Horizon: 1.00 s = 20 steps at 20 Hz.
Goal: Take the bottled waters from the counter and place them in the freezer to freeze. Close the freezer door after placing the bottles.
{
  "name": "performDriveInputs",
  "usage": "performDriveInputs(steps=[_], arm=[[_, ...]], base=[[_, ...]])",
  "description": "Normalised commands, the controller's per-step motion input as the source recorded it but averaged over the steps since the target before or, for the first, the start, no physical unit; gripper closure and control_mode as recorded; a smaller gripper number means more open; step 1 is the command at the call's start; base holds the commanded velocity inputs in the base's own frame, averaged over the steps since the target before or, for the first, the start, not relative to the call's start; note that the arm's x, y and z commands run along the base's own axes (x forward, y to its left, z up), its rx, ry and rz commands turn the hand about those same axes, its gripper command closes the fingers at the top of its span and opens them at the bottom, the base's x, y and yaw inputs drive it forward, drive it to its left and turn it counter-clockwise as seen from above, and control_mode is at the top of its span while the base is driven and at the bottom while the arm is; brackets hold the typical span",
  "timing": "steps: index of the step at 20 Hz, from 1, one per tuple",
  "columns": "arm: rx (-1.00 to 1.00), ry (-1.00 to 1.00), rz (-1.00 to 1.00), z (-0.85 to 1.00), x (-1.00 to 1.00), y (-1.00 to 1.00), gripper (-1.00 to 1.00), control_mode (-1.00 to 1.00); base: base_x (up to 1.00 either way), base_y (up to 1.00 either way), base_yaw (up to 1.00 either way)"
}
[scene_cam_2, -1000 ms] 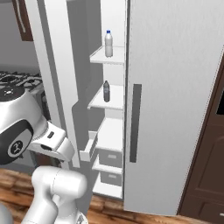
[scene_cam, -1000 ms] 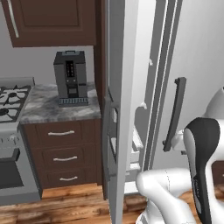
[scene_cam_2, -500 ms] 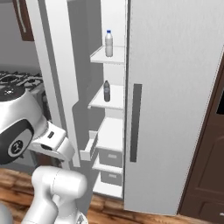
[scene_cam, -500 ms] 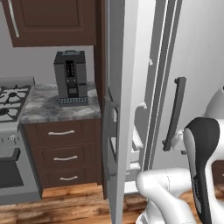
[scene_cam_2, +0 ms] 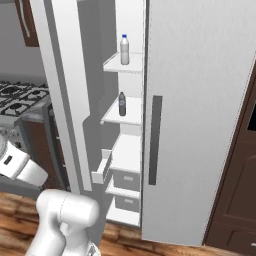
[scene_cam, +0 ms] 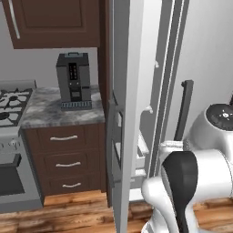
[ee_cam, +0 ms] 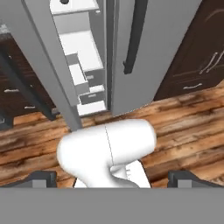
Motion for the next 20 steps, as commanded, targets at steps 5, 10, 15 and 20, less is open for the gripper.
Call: performDriveInputs(steps=[5, 10, 15, 20], arm=[[-0.08, -0.02, -0.47, 0.0, 0.52, 0.98, -1.0, -1.0], [-0.12, 0.0, -0.35, -0.16, 0.83, 0.96, -1.0, -1.0], [-0.07, -0.08, -0.06, -0.1, 0.44, 0.46, -1.0, -1.0], [-0.02, -0.19, -0.01, -0.12, 0.26, 0.16, -1.0, -1.0]], base=[[0.0, 0.0, 0.0], [0.0, 0.0, 0.0], [0.0, 0.0, 0.0], [0.0, 0.0, 0.0]])
